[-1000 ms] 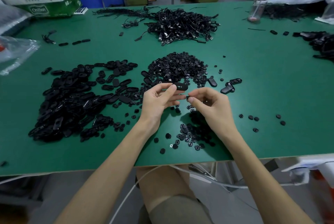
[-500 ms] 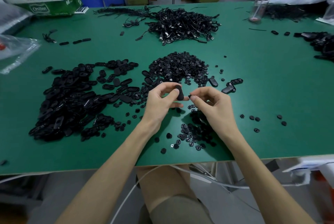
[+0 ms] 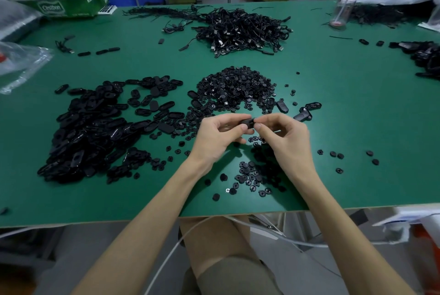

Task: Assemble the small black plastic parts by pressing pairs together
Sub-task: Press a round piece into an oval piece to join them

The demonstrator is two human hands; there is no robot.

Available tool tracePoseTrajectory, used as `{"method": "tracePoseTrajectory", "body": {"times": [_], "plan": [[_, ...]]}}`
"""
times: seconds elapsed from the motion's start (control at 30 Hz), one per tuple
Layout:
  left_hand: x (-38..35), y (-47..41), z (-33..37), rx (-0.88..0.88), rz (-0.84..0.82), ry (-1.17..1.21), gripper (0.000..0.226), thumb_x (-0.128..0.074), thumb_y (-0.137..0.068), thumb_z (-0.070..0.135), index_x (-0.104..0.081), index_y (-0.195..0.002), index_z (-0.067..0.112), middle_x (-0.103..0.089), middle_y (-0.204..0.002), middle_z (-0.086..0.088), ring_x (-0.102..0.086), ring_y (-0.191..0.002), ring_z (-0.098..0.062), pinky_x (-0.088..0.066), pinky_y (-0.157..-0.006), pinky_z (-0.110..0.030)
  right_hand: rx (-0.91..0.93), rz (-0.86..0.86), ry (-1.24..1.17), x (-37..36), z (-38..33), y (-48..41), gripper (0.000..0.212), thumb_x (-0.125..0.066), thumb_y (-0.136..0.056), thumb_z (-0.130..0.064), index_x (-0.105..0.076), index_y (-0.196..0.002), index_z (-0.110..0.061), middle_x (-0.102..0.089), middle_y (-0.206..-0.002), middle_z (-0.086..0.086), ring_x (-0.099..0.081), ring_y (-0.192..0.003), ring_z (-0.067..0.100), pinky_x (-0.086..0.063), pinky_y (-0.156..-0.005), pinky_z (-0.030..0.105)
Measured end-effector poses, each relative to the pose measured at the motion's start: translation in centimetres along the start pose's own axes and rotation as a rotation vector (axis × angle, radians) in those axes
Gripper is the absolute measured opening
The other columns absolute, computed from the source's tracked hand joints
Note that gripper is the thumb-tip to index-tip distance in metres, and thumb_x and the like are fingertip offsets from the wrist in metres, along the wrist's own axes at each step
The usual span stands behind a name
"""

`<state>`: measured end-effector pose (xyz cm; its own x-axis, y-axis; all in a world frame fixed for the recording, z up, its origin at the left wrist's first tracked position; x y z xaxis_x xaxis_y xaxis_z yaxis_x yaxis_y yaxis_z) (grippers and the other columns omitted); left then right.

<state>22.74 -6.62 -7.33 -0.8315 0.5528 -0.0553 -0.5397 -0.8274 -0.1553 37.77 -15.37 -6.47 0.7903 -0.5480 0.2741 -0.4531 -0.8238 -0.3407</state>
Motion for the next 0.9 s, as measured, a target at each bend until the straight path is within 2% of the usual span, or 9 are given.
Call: {"method": "tracePoseTrajectory", "body": {"times": [0.2, 0.43, 0.73, 0.9], "plan": [[-0.06, 0.00, -0.03, 0.006, -0.028, -0.014, 0.028, -0.070, -0.093, -0.002, -0.072, -0.121, 0.000, -0.079, -0.102, -0.012, -0.077, -0.097, -0.027, -0.062, -0.084, -0.031, -0.006, 0.021, 0.073, -0.05, -0.11, 0.01, 0.005, -0.077, -0.092, -0.015, -0.078, -0.095, -0.019, -0.074, -0.081, -0.010, -0.065, -0.071, 0.000, -0.048, -0.068, 0.013], [-0.25, 0.05, -0.11, -0.001, -0.039, -0.045, 0.026, -0.071, -0.092, -0.003, -0.073, -0.118, -0.001, -0.080, -0.095, -0.013, -0.078, -0.086, -0.026, -0.062, -0.080, -0.030, -0.027, 0.012, 0.106, -0.04, -0.11, 0.12, 0.005, -0.076, -0.092, -0.015, -0.078, -0.096, -0.018, -0.074, -0.085, -0.008, -0.067, -0.077, 0.008, -0.052, -0.072, 0.019], [-0.29, 0.08, -0.07, -0.010, -0.022, -0.068, 0.024, -0.071, -0.093, -0.003, -0.073, -0.118, -0.002, -0.079, -0.095, -0.014, -0.077, -0.086, -0.025, -0.062, -0.081, -0.029, -0.011, 0.016, 0.136, -0.11, -0.32, 0.07, 0.005, -0.076, -0.092, -0.014, -0.077, -0.096, -0.017, -0.073, -0.084, -0.011, -0.064, -0.075, 0.001, -0.047, -0.070, 0.011], [-0.37, 0.13, -0.10, 0.003, -0.028, -0.030, 0.024, -0.072, -0.092, -0.003, -0.073, -0.116, -0.003, -0.080, -0.094, -0.014, -0.078, -0.088, -0.025, -0.061, -0.081, -0.026, -0.005, 0.014, 0.123, -0.11, -0.40, 0.07, 0.005, -0.076, -0.092, -0.014, -0.077, -0.097, -0.016, -0.074, -0.084, -0.011, -0.067, -0.076, 0.003, -0.050, -0.071, 0.012]]}}
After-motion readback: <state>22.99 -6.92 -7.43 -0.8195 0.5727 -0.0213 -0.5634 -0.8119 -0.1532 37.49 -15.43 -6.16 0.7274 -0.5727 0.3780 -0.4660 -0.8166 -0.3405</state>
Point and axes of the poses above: each hand's wrist, its own y-axis away from the middle knuckle, its own x-axis out of the back of the hand, z = x × y, the point moved 2 cm from there along -y, towards the middle knuckle
